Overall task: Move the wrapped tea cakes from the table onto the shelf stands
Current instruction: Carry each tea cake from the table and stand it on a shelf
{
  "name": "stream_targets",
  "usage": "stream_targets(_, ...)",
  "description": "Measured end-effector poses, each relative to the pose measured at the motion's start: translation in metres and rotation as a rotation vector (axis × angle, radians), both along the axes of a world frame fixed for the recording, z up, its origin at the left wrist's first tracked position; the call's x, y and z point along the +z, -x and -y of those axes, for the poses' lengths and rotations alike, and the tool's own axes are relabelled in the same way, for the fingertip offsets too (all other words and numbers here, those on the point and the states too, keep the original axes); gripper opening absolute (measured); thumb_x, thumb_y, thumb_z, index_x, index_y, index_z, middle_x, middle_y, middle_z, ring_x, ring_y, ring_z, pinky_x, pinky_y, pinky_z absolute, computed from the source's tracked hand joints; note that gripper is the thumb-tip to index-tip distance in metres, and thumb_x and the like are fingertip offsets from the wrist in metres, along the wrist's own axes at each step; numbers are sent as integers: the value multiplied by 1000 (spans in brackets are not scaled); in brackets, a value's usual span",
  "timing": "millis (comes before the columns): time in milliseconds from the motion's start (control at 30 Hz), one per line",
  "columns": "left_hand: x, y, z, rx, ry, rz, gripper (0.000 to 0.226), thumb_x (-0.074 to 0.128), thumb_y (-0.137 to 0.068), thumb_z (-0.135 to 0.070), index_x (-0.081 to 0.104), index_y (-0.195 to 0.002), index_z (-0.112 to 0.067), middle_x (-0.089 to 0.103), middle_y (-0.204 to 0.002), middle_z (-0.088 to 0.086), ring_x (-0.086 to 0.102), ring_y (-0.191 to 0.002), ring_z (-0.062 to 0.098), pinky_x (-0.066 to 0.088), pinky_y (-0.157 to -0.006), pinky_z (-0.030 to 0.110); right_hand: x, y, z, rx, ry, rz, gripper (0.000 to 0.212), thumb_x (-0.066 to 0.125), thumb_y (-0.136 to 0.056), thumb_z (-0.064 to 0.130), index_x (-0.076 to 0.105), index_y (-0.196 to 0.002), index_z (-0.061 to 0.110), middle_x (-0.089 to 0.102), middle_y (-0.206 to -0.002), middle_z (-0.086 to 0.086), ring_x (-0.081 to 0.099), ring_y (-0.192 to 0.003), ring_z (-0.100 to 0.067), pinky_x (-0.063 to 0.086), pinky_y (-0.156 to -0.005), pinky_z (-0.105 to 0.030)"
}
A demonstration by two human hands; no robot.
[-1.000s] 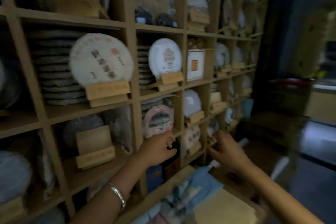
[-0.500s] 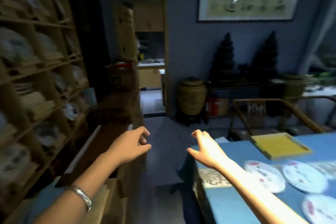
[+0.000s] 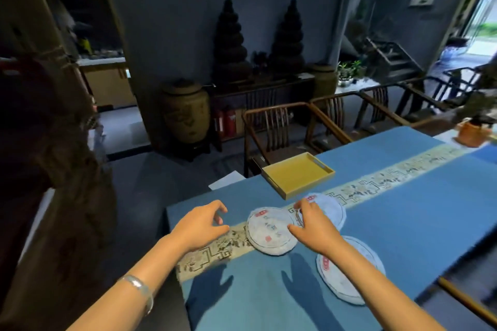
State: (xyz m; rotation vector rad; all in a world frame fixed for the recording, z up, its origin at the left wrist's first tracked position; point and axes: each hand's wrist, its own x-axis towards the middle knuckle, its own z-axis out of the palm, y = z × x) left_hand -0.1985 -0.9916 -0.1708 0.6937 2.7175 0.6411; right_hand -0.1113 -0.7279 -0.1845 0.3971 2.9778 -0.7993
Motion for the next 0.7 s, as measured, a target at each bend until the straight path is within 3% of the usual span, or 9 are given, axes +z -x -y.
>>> stream_targets(233, -80, 35, -54, 115, 62, 165, 45, 62, -90, -34, 48, -129, -19, 63, -113, 0, 61, -96, 19, 48, -86, 32, -77, 37, -55, -26, 96, 176, 54, 62, -92, 32, 40, -135, 8, 50, -132, -16, 52, -119, -29, 45, -95, -33)
stream_targets(367, -130, 59, -67, 157, 139, 270, 56, 61, -90, -36, 40, -141, -23, 63, -124, 7, 60, -110, 24, 43, -85, 27, -122, 58, -72, -95, 194, 224, 55, 62, -93, 34, 42, -135, 6, 53, -132, -16, 54, -117, -29, 45, -93, -32)
stream_targets(467, -166, 80, -79, 215, 135, 319, 59, 60, -91, -35, 38, -143, -22, 68, -113, 5, 62, -98, 22, 40, -74, 26, -152, 75, -83, -184, 290, 233, 56, 63, -93, 35, 43, -135, 3, 56, -132, -17, 56, -117, -30, 44, -92, -32)
stream_targets(567, -197, 102, -101, 328, 4, 358, 58, 62, -92, -33, 39, -142, -15, 67, -111, 7, 62, -94, 24, 38, -73, 27, -177, 90, -90, -304, 443, 221, 60, 64, -93, 38, 41, -137, 4, 57, -132, -15, 56, -118, -29, 41, -90, -29)
stream_targets(633, -214, 111, -121, 437, -165, 431, 61, 65, -91, -30, 37, -143, -11, 65, -115, 7, 63, -99, 24, 41, -76, 25, -188, 101, -94, -419, 661, 234, 62, 65, -91, 38, 38, -137, 6, 60, -118, -15, 60, -98, -27, 43, -80, -31)
stream_targets(700, -228, 115, -138, 525, -327, 546, 60, 68, -89, -24, 38, -139, -10, 67, -105, 2, 66, -89, 16, 50, -68, 22, -196, 108, -95, -540, 921, 271, 60, 68, -91, 34, 37, -134, 7, 55, -104, -16, 56, -74, -24, 48, -67, -34)
